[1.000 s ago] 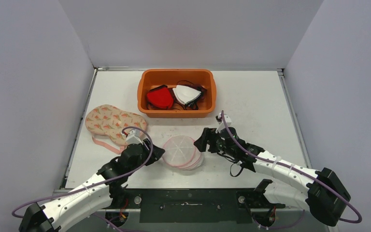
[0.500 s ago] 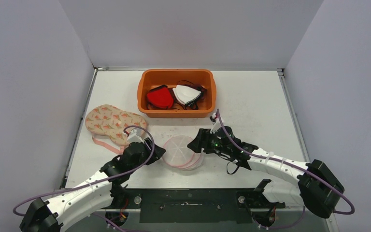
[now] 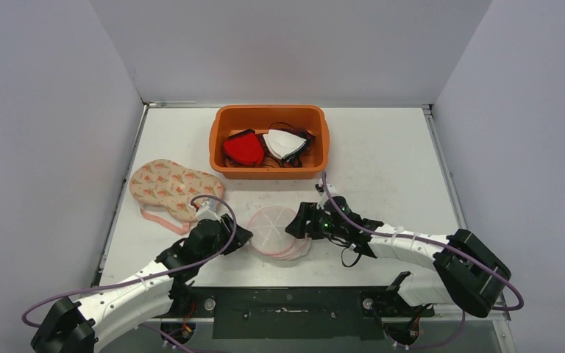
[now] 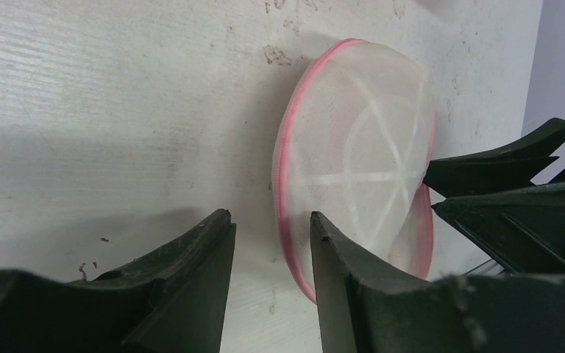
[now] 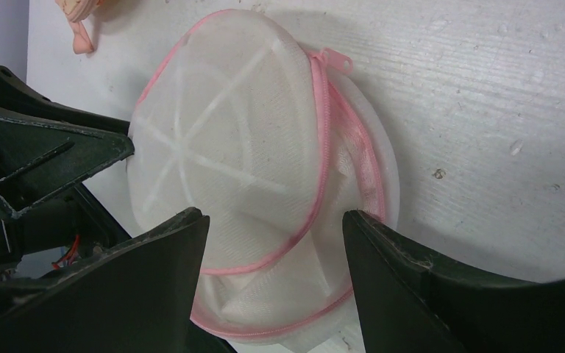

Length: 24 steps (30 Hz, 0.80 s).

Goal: Unzip the laundry bag and remove the bra
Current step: Close the laundry bag at the center of the board.

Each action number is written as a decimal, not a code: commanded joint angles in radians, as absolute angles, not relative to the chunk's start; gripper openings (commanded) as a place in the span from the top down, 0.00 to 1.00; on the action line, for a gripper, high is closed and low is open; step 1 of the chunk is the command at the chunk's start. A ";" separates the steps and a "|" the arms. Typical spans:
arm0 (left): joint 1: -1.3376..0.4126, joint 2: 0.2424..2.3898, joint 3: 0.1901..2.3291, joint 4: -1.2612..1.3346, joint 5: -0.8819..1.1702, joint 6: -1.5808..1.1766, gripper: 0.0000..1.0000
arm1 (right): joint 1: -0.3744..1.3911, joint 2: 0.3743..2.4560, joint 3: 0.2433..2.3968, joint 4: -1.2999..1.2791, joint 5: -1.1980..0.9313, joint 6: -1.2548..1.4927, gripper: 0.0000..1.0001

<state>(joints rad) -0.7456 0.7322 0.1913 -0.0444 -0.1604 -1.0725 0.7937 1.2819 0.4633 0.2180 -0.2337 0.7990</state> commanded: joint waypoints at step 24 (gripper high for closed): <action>-0.719 0.720 0.160 0.169 -0.075 -1.121 1.00 | 0.807 1.277 0.445 0.369 -0.253 0.848 0.65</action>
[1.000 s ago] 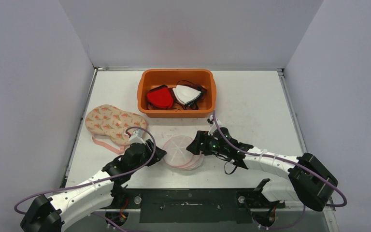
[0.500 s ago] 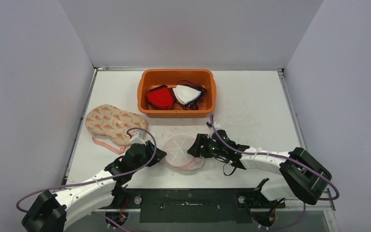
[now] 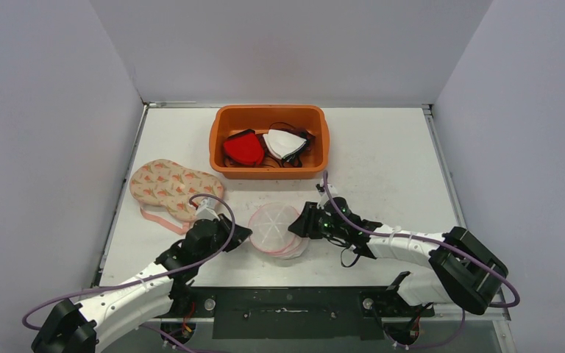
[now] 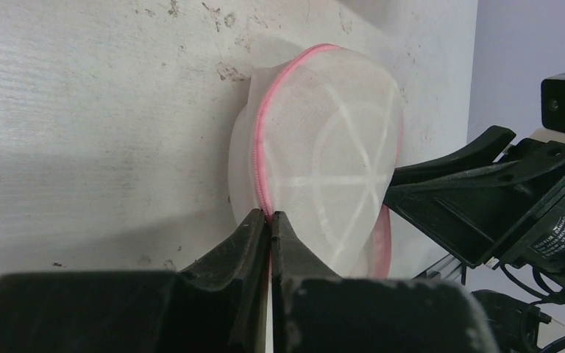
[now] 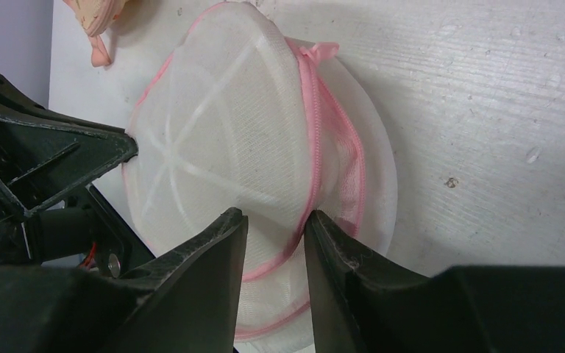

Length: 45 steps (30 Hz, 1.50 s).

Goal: Unzip the laundry bag and remove the bra
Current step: Close the laundry bag at the center of the board.

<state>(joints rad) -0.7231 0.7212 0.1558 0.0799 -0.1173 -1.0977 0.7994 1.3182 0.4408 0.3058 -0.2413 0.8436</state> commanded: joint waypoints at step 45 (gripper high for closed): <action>-0.747 0.871 0.249 0.140 0.065 -1.114 0.72 | 0.954 1.224 0.630 0.154 -0.215 0.677 0.42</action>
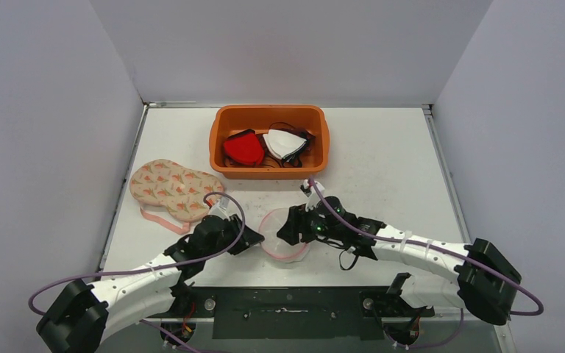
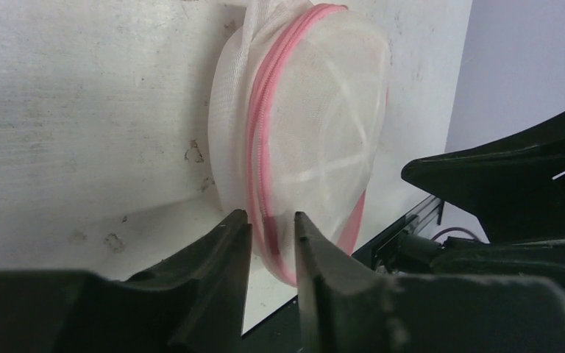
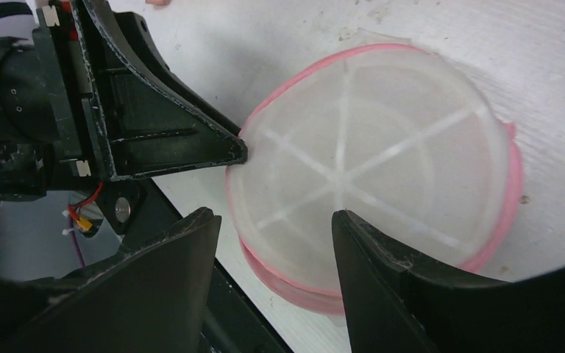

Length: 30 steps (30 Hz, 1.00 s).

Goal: Unzip the laundry bag and remove the bra
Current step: Close the laundry bag at the center of the board.

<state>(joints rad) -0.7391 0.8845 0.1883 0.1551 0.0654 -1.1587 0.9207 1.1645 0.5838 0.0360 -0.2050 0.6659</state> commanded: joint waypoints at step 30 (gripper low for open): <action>-0.722 0.943 0.296 0.160 0.008 -1.004 0.44 | 0.917 1.161 0.507 0.081 -0.003 0.653 0.34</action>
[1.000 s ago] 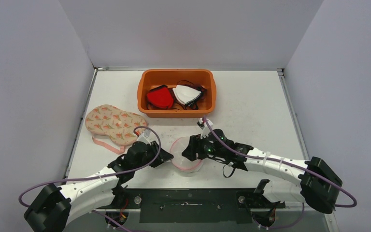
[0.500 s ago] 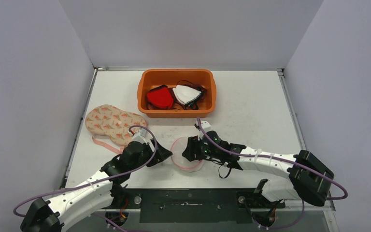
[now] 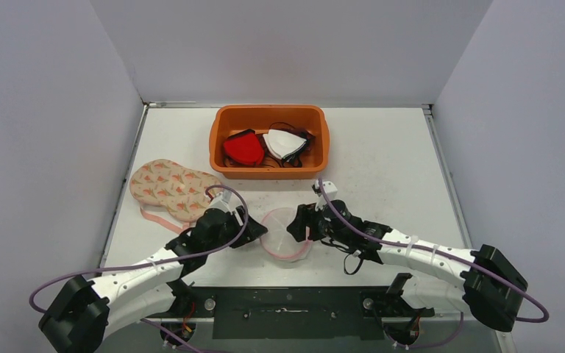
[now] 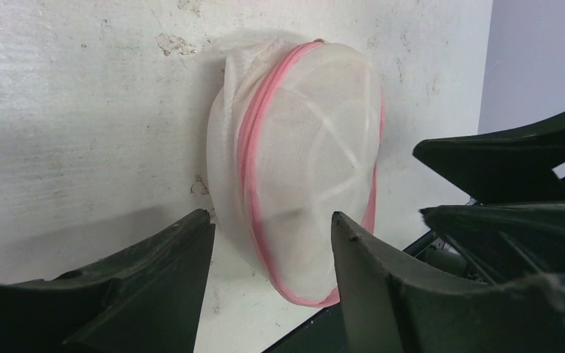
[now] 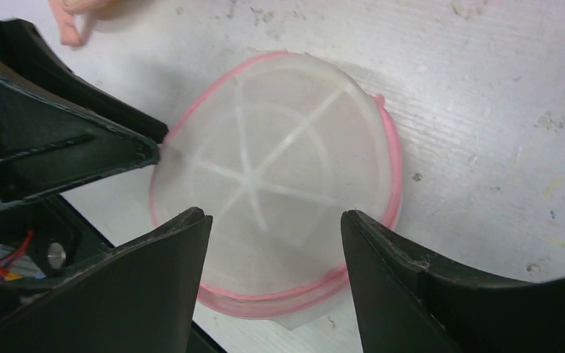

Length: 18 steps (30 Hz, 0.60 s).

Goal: Unzip the laundry bag and remove the bra
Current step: Close the laundry bag at the center of the board, then pick up the laundry bag at the center of the board.

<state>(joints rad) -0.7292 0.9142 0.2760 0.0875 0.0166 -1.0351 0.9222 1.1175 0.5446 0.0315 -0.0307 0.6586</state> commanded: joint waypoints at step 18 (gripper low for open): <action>-0.724 1.180 0.229 0.331 -0.017 -0.969 0.61 | 0.925 1.279 0.450 0.123 0.109 0.653 0.36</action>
